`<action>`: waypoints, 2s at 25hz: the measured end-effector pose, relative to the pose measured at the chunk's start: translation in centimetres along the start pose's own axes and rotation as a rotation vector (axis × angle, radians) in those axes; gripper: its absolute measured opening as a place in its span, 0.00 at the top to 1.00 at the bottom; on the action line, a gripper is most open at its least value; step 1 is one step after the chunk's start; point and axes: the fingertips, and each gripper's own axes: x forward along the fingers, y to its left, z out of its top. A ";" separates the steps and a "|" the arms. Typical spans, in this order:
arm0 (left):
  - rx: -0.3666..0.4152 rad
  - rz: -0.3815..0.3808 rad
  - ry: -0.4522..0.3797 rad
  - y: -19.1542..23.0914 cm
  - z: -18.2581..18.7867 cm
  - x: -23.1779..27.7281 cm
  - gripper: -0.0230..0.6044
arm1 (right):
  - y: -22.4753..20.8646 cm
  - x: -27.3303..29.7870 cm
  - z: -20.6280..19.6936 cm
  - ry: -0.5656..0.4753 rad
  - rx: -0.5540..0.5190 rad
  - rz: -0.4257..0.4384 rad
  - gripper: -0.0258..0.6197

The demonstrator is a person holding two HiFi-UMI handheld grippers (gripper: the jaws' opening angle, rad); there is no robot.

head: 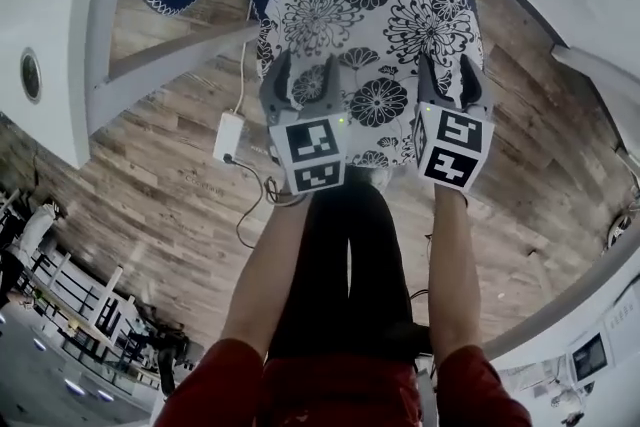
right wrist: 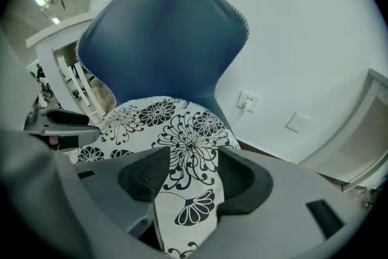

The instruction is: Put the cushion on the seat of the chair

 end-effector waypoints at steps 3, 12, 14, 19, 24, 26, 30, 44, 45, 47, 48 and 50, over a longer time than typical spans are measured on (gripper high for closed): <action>-0.002 -0.004 -0.039 -0.6 2.5 -2.5 0.57 | 0.2 -2.7 2.1 -0.037 -0.004 0.007 0.59; -0.011 0.010 -0.211 -2.7 11.6 -14.9 0.57 | -0.4 -15.1 9.7 -0.197 -0.017 0.021 0.60; -0.017 0.011 -0.255 -3.1 13.4 -18.4 0.57 | -0.6 -18.7 11.4 -0.243 -0.022 0.023 0.59; 0.003 0.027 -0.403 -4.0 19.2 -25.5 0.57 | -1.5 -26.5 16.4 -0.400 -0.033 0.021 0.60; 0.029 0.047 -0.520 -5.1 23.1 -33.9 0.57 | -1.5 -36.0 19.1 -0.530 -0.032 0.035 0.59; 0.032 0.055 -0.582 -5.5 24.7 -37.3 0.57 | -1.3 -39.8 20.4 -0.597 -0.047 0.039 0.60; 0.068 0.069 -0.707 -6.3 28.0 -43.6 0.57 | -0.8 -46.5 23.2 -0.731 -0.086 0.043 0.60; 0.118 0.037 -0.921 -8.9 30.2 -56.2 0.58 | 1.9 -58.6 25.0 -0.940 -0.154 0.094 0.60; 0.122 0.040 -0.927 -9.0 30.3 -56.6 0.58 | 2.0 -59.0 25.0 -0.951 -0.154 0.104 0.60; 0.125 0.048 -0.935 -9.2 30.5 -57.2 0.58 | 2.5 -59.5 25.1 -0.964 -0.157 0.127 0.60; 0.127 0.052 -0.936 -9.2 30.5 -57.4 0.58 | 2.7 -59.7 25.2 -0.970 -0.161 0.135 0.60; 0.133 0.057 -0.933 -9.3 30.5 -57.5 0.58 | 3.0 -60.0 25.3 -0.978 -0.167 0.143 0.60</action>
